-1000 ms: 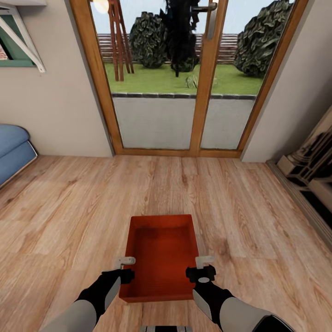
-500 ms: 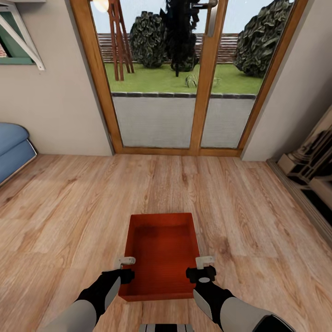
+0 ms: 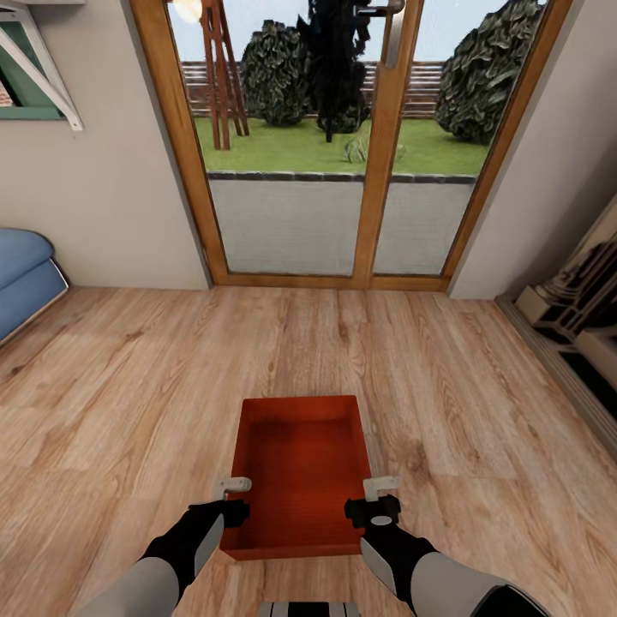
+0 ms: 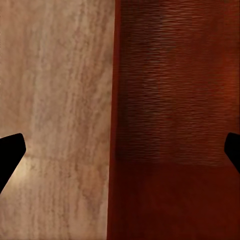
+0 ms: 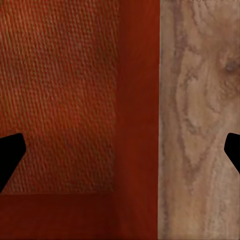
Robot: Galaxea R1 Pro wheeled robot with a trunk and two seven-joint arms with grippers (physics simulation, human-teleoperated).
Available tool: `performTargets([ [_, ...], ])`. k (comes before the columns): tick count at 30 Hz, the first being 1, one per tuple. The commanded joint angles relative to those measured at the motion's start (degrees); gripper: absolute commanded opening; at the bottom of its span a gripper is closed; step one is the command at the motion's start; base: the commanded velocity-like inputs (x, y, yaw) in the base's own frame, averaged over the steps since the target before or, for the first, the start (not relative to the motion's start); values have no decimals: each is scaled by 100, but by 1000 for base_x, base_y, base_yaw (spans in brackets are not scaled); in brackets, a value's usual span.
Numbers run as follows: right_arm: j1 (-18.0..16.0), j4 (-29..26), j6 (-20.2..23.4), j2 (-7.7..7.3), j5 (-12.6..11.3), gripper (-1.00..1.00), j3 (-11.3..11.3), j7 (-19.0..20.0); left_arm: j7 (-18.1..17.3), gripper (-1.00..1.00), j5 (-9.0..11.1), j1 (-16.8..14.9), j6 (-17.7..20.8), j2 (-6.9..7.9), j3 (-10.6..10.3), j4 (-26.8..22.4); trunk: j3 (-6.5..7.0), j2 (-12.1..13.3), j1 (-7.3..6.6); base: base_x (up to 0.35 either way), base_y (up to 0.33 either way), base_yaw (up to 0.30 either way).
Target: Move the two storage containers from the living room to the garage. In the garage, place one container on the floor and stack the other container on top of it (either order is fine).
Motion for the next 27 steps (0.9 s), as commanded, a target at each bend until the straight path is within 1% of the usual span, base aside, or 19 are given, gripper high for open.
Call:
performTargets([
  [1, -3, 5, -25, -3, -55, 100, 46, -18, 2, 100, -24, 0, 32, -8, 38, -12, -4, -2, -1, 0, 0, 0],
  [13, -5, 5, 10, -2, -27, 100, 47, -17, 2, 100, -24, 0, 32, -6, 38, -12, -4, -2, -1, 0, 0, 0],
  [19, -6, 11, 14, -8, 97, 100, 47, -17, 3, 100, -24, 0, 32, -6, 38, -12, -4, -2, -1, 0, 0, 0],
  [27, -1, 13, 18, -24, 131, 100, 47, -17, 2, 100, -24, 0, 32, -6, 38, -12, -4, -2, -1, 0, 0, 0],
])
